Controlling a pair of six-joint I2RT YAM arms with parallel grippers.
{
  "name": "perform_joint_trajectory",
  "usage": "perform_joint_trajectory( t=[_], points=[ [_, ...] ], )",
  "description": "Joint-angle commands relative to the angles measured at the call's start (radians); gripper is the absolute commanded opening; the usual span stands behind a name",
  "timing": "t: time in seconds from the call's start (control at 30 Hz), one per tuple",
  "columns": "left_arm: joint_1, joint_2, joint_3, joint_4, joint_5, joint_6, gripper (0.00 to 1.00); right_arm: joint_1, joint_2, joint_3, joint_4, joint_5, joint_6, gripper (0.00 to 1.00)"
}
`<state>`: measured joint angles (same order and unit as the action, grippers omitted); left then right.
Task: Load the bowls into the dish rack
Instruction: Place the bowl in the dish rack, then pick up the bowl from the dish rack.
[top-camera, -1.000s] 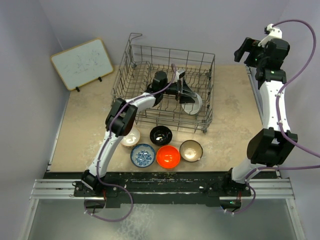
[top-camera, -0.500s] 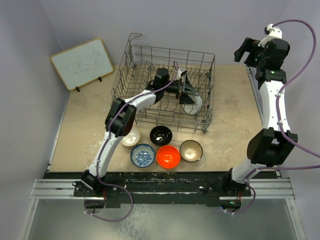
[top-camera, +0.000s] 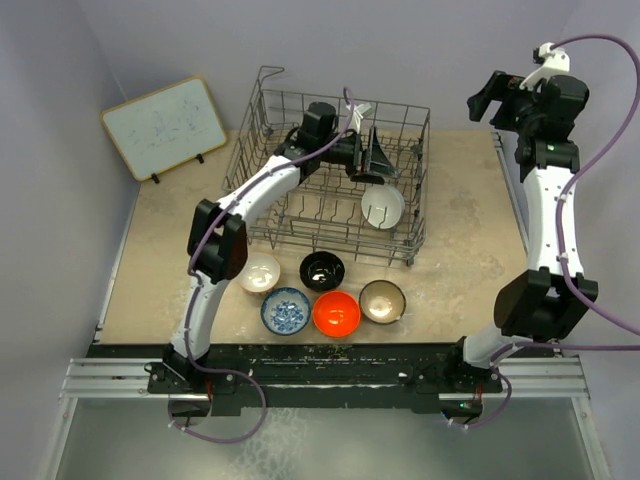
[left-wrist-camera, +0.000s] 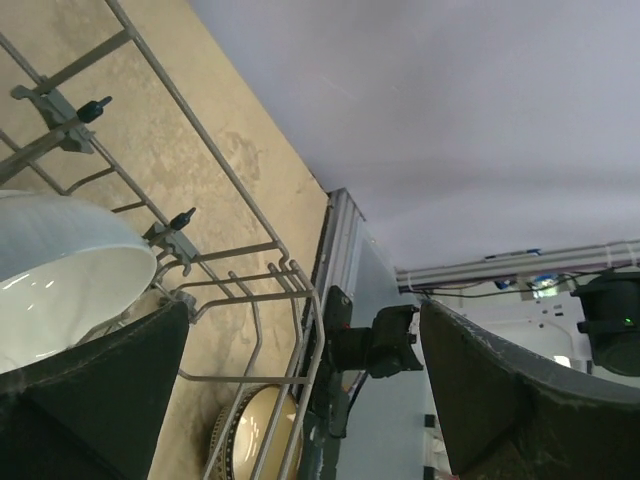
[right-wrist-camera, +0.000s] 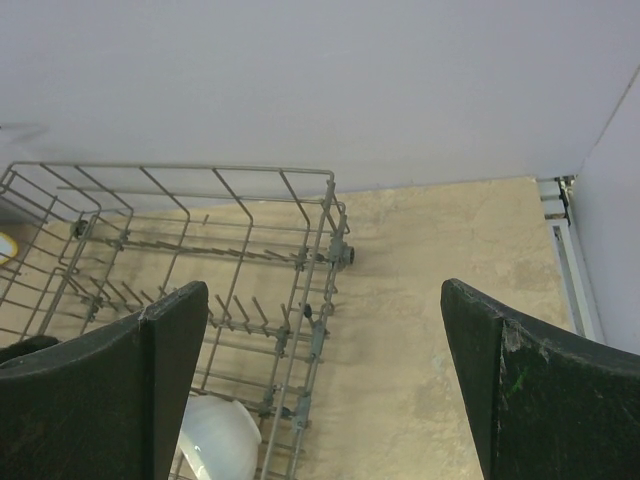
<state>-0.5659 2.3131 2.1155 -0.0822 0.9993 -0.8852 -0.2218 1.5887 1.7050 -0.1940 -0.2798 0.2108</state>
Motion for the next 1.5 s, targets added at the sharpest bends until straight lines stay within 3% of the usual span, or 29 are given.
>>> perform_joint_trajectory(
  t=[0.0, 0.1, 0.3, 0.53, 0.73, 0.97, 1.1, 1.47],
  points=[
    [-0.026, -0.113, 0.047, -0.292, -0.182, 0.282, 0.99, -0.004, -0.034, 0.038, 0.040, -0.018, 0.017, 1.00],
    [-0.061, -0.147, 0.042, -0.409, -0.350, 0.392, 0.99, -0.012, -0.016, 0.083, 0.007, -0.051, 0.042, 1.00],
    [-0.107, -0.223, -0.082, -0.394, -0.513, 0.417, 0.88, -0.019, -0.031, 0.102, -0.014, -0.237, 0.062, 1.00],
    [-0.092, -0.518, -0.171, -0.559, -0.856, 0.591, 0.90, 0.022, -0.089, 0.026, -0.051, -0.132, 0.052, 0.96],
    [0.002, -0.833, -0.307, -0.633, -0.935, 0.661, 0.96, 0.212, -0.063, 0.058, -0.148, 0.056, 0.006, 0.95],
    [0.080, -1.073, -0.509, -0.667, -0.940, 0.695, 0.99, 0.374, -0.064, -0.089, -0.275, 0.253, -0.071, 0.93],
    [0.089, -1.134, -0.603, -0.649, -0.939, 0.698, 0.99, 0.459, -0.050, -0.132, -0.312, 0.356, -0.081, 0.93],
    [0.098, -1.194, -0.674, -0.658, -0.946, 0.718, 0.99, 0.572, 0.079, -0.175, -0.339, 0.563, -0.078, 0.84]
  ],
)
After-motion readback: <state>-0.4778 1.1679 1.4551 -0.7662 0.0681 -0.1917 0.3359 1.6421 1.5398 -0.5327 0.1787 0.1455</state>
